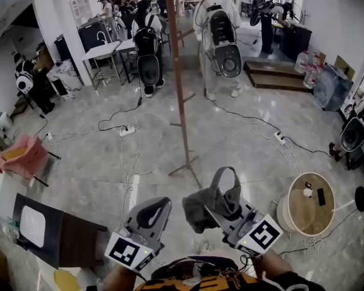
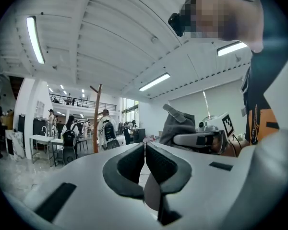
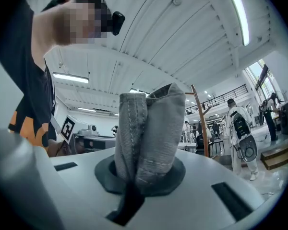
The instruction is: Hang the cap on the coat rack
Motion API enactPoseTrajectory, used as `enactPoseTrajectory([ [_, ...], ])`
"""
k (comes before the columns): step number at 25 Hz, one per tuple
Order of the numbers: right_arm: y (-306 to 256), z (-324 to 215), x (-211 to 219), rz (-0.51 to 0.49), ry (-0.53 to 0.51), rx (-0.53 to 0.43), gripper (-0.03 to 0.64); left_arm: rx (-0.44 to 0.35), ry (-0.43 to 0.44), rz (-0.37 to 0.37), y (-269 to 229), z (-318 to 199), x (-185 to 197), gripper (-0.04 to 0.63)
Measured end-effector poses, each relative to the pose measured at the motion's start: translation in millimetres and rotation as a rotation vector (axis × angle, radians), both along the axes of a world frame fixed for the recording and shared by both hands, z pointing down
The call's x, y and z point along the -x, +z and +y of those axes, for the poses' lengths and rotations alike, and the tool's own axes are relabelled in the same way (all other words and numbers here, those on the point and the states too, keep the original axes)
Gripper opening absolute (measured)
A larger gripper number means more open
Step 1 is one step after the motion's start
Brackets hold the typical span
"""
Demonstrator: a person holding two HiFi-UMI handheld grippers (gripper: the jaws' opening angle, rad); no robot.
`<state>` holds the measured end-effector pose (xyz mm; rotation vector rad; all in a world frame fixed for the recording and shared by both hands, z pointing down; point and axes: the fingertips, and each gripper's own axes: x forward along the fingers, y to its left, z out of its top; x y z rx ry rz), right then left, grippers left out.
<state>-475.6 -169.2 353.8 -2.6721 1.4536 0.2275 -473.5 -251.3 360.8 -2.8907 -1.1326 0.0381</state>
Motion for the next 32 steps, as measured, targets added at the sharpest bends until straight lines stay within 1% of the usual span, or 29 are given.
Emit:
enactPoseTrajectory([
  [2,7,16,-32,0.009,-0.029,0.007,0.035,0.004,-0.029,0.002,1,17,-29,0.031],
  [5,10,27,-78,-0.005,-0.051,0.003,0.035,-0.002,-0.045,-0.006,5,34,-62,0.025],
  [8,10,27,-116,-0.011,-0.068,0.006,0.035,0.020,-0.070,-0.032,10,29,-96,0.023],
  [11,11,23,-158,0.000,-0.070,0.012,0.035,0.032,-0.087,-0.028,15,18,-139,0.024],
  [15,15,7,-221,0.000,-0.048,0.020,0.035,0.028,-0.074,-0.007,21,2,-203,0.023],
  [17,16,-9,-253,0.001,-0.031,0.041,0.035,0.024,-0.054,0.000,25,-11,-240,0.023],
  [19,14,-25,-286,0.006,-0.008,0.066,0.035,0.021,-0.026,0.022,24,-22,-279,0.023],
  [23,6,-51,-354,-0.005,0.030,0.067,0.035,0.004,0.028,0.076,6,-40,-351,0.023],
  [26,3,-65,-391,-0.008,0.049,0.074,0.035,0.018,0.054,0.079,-3,-50,-390,0.023],
  [29,1,-74,-422,-0.010,0.043,0.082,0.035,0.018,0.037,0.064,2,-63,-422,0.023],
  [32,2,-63,-438,-0.004,0.020,0.085,0.035,0.035,0.007,0.045,6,-57,-439,0.023],
])
